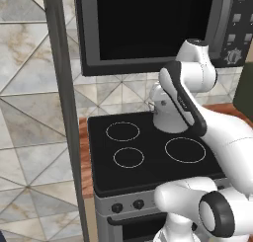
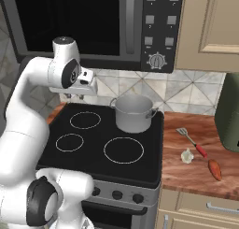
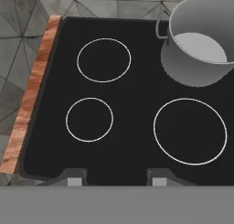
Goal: Put the sweet potato and garlic in the pot. Retrieve the spatula and lightly stir the vegetables in the pot.
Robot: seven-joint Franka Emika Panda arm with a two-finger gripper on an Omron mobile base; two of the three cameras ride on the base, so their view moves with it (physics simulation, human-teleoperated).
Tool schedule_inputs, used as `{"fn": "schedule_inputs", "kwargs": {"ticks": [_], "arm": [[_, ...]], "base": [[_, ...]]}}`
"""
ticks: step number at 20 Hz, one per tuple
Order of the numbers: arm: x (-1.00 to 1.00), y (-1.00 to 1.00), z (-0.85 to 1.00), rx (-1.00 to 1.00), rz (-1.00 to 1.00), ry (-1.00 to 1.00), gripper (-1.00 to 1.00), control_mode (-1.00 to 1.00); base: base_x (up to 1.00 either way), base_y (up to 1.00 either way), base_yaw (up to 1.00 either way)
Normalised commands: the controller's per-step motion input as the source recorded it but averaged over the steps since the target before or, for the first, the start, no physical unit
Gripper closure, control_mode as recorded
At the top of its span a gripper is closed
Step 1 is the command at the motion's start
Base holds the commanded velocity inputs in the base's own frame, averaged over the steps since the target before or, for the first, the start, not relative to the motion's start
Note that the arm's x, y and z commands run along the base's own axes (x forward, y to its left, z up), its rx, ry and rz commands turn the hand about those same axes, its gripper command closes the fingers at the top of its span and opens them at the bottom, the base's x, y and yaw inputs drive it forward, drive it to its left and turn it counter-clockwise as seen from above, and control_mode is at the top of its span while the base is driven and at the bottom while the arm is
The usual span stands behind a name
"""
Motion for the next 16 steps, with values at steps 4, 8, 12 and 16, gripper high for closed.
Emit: {"fn": "schedule_inputs", "kwargs": {"ticks": [4,8,12,16], "arm": [[-0.33,-0.01,-0.02,0.00,0.02,-0.10,-1.00,-1.00],[-0.72,-0.20,-0.09,0.01,0.00,-0.23,-1.00,-1.00],[-0.65,-0.48,-0.11,0.08,-0.04,-0.12,-1.00,-1.00],[-0.38,-0.73,-0.10,0.07,0.00,0.00,-1.00,-1.00]], "base": [[0.00,0.00,0.00],[0.00,0.00,0.00],[0.00,0.00,0.00],[0.00,0.00,0.00]]}}
